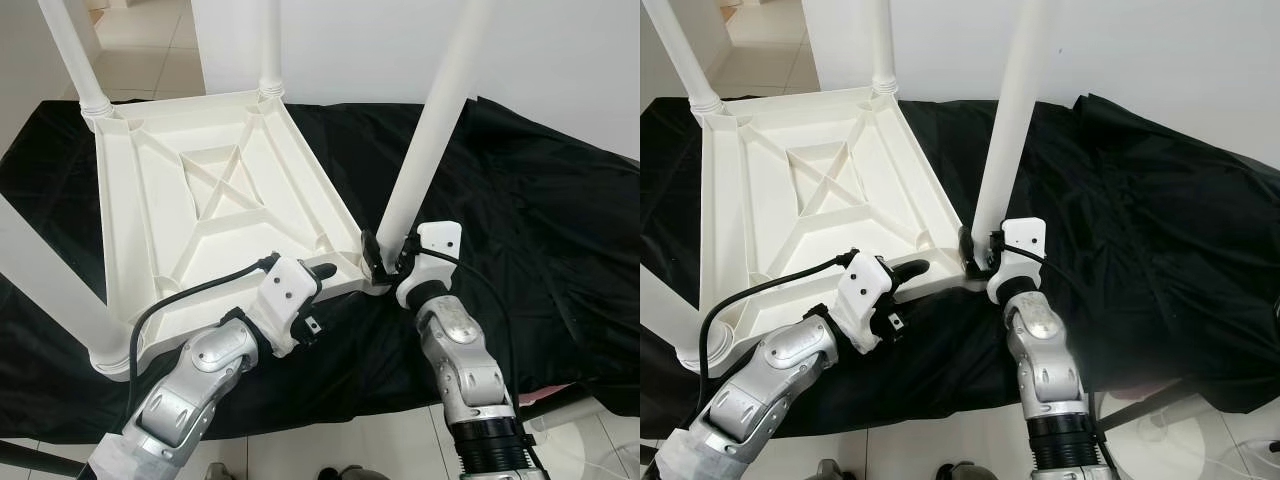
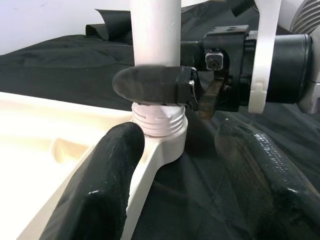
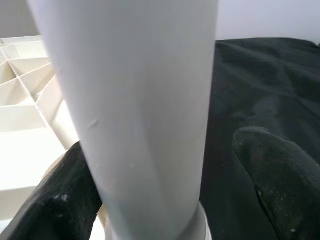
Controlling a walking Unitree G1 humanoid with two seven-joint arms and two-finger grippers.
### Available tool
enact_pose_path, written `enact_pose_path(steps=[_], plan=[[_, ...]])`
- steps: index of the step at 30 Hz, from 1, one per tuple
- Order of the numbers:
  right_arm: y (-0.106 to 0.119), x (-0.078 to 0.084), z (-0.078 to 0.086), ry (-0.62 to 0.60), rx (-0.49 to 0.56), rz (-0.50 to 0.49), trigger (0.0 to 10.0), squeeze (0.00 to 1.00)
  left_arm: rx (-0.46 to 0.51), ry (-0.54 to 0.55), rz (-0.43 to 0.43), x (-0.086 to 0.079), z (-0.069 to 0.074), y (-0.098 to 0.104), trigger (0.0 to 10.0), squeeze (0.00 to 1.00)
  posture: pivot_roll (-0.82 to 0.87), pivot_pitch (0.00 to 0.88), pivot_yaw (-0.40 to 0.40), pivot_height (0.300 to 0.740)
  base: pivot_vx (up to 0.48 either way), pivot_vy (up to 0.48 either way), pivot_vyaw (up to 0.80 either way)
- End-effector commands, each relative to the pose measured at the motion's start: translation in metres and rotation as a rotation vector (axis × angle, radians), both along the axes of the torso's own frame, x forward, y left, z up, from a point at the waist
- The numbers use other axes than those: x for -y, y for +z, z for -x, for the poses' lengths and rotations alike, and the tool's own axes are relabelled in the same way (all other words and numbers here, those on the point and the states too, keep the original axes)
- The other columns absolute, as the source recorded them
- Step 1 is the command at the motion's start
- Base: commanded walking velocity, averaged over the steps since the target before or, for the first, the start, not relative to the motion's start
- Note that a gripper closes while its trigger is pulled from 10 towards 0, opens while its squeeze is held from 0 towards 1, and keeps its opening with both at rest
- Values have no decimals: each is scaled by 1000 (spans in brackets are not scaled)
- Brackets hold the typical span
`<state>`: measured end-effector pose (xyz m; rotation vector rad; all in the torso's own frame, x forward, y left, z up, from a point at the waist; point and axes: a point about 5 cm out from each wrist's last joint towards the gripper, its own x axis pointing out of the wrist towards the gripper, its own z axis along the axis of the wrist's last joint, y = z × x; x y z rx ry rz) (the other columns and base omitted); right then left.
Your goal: Building children table
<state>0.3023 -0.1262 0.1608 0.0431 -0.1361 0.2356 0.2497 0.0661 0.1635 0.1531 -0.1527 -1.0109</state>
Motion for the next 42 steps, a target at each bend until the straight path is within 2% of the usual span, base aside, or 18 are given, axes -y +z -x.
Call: enact_pose_path(steps=[1, 6, 14, 17, 24, 25, 26, 27, 28, 29, 30, 37, 38, 39, 40, 41, 42], plan=[[-8, 4, 3, 33, -16, -6, 10000, 0, 14, -70, -28, 3, 5, -3, 10000, 0, -52, 87, -49, 740, 0, 0, 0], [-10, 10, 4, 113, 1, 13, 10000, 0, 44, -21, -55, 5, 2, -5, 10000, 0, -52, 83, -51, 740, 0, 0, 0], [-4, 26, -8, 220, 37, 102, 10000, 0, 69, 34, -82, 6, -2, -10, 10000, 0, -51, 75, -52, 740, 0, 0, 0], [-4, 27, -14, 319, 40, 151, 10000, 0, 53, 27, -81, 6, 0, -12, 10000, 0, -46, 73, -55, 740, 0, 0, 0], [-5, 24, -22, 432, 30, 209, 10000, 0, 21, 10, -71, 8, 0, -13, 10000, 0, -37, 68, -57, 740, 0, 0, 0], [-4, 23, -25, 444, 32, 226, 8157, 0, 16, 6, -68, 8, 0, -13, 10000, 0, -36, 67, -57, 740, 0, 0, 0], [-4, 23, -28, 449, 30, 238, 4745, 0, 13, 5, -69, 9, 0, -13, 10000, 0, -34, 66, -56, 740, 0, 0, 0], [-4, 23, -28, 449, 30, 238, 4745, 0, 13, 5, -69, 9, 0, -13, 10000, 0, -34, 66, -56, 740, 0, 0, 0], [-5, 22, -32, 461, 27, 247, 1765, 0, 10, 0, -68, 9, 0, -13, 10000, 0, -30, 64, -57, 740, 0, 0, 0], [-5, 22, -32, 461, 27, 247, 1765, 0, 10, 0, -68, 9, 0, -13, 10000, 0, -30, 64, -57, 740, 0, 0, 0], [-6, 22, -33, 468, 24, 248, 0, 0, 5, -2, -67, 8, 1, -13, 10000, 0, -26, 62, -59, 740, 0, 0, 0], [-14, 25, -31, 486, 3, 234, 0, 0, -5, 9, -64, 7, 1, -14, 10000, 0, -17, 60, -64, 740, 0, 0, 0], [-16, 26, -30, 484, -3, 229, 431, 0, -8, 10, -64, 7, 1, -14, 10000, 0, -17, 60, -64, 740, 0, 0, 0], [-16, 26, -30, 484, -3, 229, 431, 0, -8, 10, -64, 7, 1, -14, 10000, 0, -17, 60, -64, 740, 0, 0, 0], [-17, 27, -28, 464, -3, 220, 4314, 0, -3, 13, -66, 7, 0, -13, 10000, 0, -17, 63, -64, 740, 0, 0, 0], [-18, 28, -26, 445, -5, 210, 10000, 0, 0, 15, -67, 7, 0, -13, 10000, 0, -17, 64, -64, 740, 0, 0, 0], [-19, 29, -25, 421, -3, 193, 10000, 0, 2, 17, -67, 7, -1, -13, 10000, 0, -20, 66, -61, 740, 0, 0, 0]])
